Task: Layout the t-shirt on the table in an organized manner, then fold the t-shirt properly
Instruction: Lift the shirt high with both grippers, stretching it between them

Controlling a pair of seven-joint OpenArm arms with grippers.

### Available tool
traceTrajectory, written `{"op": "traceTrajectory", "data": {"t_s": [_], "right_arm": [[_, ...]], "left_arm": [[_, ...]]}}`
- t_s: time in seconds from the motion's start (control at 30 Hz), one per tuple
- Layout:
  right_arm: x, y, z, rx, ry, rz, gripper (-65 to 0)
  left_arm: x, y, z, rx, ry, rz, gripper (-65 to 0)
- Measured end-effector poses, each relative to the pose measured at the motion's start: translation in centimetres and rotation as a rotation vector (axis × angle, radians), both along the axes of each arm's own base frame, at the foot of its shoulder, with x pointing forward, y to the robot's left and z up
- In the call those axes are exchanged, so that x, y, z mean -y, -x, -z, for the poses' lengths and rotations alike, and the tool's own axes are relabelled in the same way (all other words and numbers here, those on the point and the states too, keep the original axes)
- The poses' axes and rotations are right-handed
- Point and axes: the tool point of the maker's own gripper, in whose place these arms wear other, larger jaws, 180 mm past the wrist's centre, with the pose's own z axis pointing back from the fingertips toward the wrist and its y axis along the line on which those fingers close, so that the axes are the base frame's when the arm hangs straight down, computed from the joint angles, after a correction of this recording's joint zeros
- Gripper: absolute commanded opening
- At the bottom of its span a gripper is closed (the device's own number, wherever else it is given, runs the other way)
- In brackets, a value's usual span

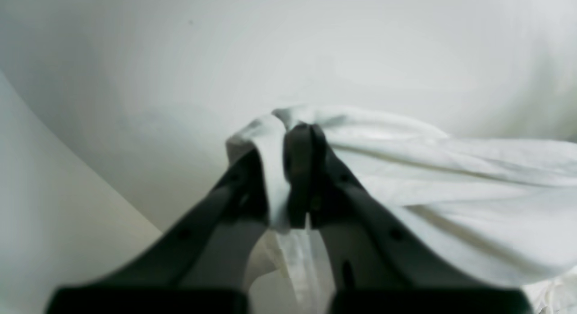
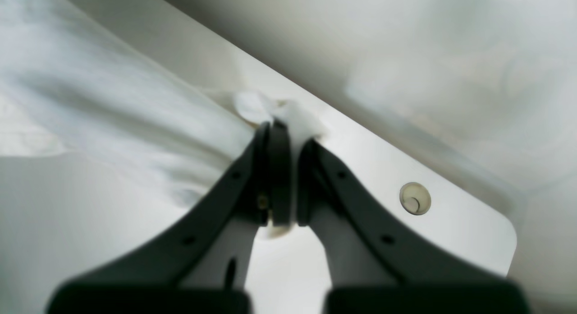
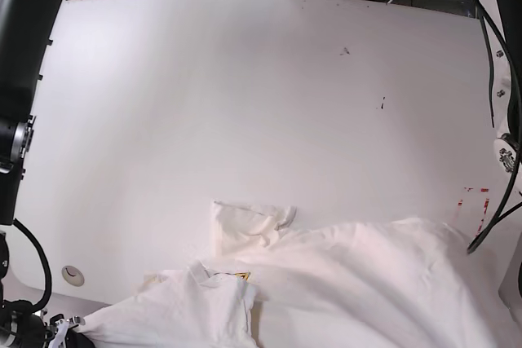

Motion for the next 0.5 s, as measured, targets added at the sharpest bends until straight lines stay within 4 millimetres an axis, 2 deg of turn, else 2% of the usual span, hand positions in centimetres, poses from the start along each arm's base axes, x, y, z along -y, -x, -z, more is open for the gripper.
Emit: {"op": "traceTrajectory", "data": {"t_s": [0.33, 0.5], "right_arm": [[1.9, 0.5, -0.3, 0.004, 0.013, 0.035, -65.0], [2.7, 0.7, -0.5, 0.004, 0.01, 0.045, -65.0]], "left_arm": [[0.3, 0.0, 0.0, 0.005, 0.001, 0.011, -65.0], [0.5, -0.4, 1.6, -0.02, -0.001, 0.016, -65.0]]}}
